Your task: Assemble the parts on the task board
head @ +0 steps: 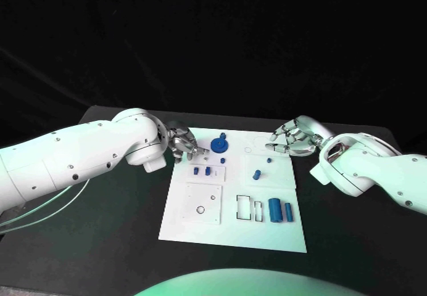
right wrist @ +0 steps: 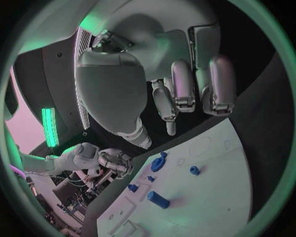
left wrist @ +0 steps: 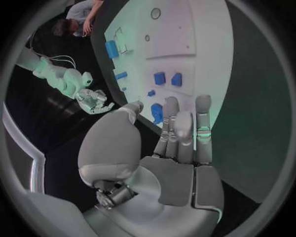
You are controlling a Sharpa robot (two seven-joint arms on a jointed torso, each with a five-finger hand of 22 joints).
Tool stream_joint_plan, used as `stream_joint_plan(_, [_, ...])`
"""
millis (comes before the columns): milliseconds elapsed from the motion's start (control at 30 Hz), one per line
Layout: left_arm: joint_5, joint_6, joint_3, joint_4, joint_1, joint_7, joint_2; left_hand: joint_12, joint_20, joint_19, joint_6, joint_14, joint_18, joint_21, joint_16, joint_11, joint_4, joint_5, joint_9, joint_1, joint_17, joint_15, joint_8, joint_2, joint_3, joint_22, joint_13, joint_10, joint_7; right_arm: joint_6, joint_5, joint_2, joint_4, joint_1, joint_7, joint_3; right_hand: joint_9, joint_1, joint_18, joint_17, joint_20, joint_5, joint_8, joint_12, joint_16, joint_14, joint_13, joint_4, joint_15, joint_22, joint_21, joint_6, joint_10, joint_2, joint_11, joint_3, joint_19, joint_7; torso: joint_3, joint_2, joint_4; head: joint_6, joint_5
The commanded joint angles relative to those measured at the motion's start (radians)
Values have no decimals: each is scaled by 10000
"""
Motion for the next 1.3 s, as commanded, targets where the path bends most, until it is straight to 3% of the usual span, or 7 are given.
stream_joint_plan(33, [-458,-1555,-111,27,-19,2164,159,-436,174,-242,-160,-1055,67,-913,-1544,202,3,157,-355,698,-1482,192,-350,-80,60,-492,-546,-431,195,7,6,8,-7,-9,152,0,10,62,200,2312,-55,66,56,-89,-72,970,52,47,-76,2022,-78,-97,-42,11,-49,12,295,6,-18,23,-4,33,-49])
stream_joint_plan(200, [-1943,-2427,-363,-127,-114,3743,462,-1241,332,-173,142,-1537,74,-1662,-2039,338,-156,571,-1103,2442,-2057,308,-1196,-452,694,-946,-1619,-702,295,-64,53,17,-15,-10,244,0,34,143,237,2213,-53,95,42,-302,-127,942,-144,46,-73,1956,-239,-142,-213,36,-42,35,209,13,-21,23,-5,66,-122])
stream_joint_plan(367, [-3801,-3038,-526,-399,-269,4756,823,-1804,317,-175,688,-1745,71,-1968,-2007,319,-333,-260,-1587,3263,-2201,291,-1870,-717,1248,-953,-2413,-651,29,-140,108,43,-25,-10,373,0,101,251,338,1885,-46,108,28,-957,-320,844,-746,75,-66,1772,-684,-210,-701,39,-32,73,-28,29,-9,15,-12,81,-145])
stream_joint_plan(500, [-4940,-3153,-618,-674,-354,5040,1116,-1985,255,59,1131,-1124,78,-1784,-948,303,-500,-739,-1770,3482,-1549,250,-2245,-769,1486,-617,-2788,-546,2,-191,139,73,-34,-10,445,0,123,288,355,1866,-45,112,20,-1061,-336,837,-841,79,-65,1739,-767,-239,-767,41,-29,95,-70,34,-5,21,-22,103,-160])
stream_joint_plan(667, [-6038,-2802,-698,-958,-414,4942,1439,-2240,197,61,1304,-950,76,-1667,-364,331,-564,-1067,-1879,3459,-1227,183,-2636,-869,1636,-295,-3100,-725,-141,-219,152,105,-36,-10,481,-1,133,308,371,1823,-45,118,14,-1112,-364,824,-888,80,-64,1709,-842,-256,-798,44,-27,109,-108,38,-9,30,-25,123,-162])
stream_joint_plan(767, [-6468,-2432,-727,-1085,-430,4786,1580,-2363,132,153,1501,-380,72,-1380,691,289,-659,-1713,-1914,3447,-466,120,-2935,-913,1952,186,-3348,-702,-174,-226,155,114,-33,-10,487,-1,133,308,371,1823,-45,118,14,-1112,-364,824,-888,80,-64,1709,-842,-256,-798,44,-27,109,-108,38,0,30,-29,113,-168])
stream_joint_plan(1300, [-7221,-877,-753,-1380,-441,4371,1975,-2878,95,656,1644,-23,-104,123,1490,257,-785,-1874,-1864,3098,-310,81,-3402,-961,2141,1223,-3912,-775,-6,-231,156,114,-8,-8,440,0,144,311,371,1827,-44,122,16,-1069,-364,825,-849,89,-63,1708,-846,-257,-758,44,-27,115,-108,39,10,32,-40,84,-224])
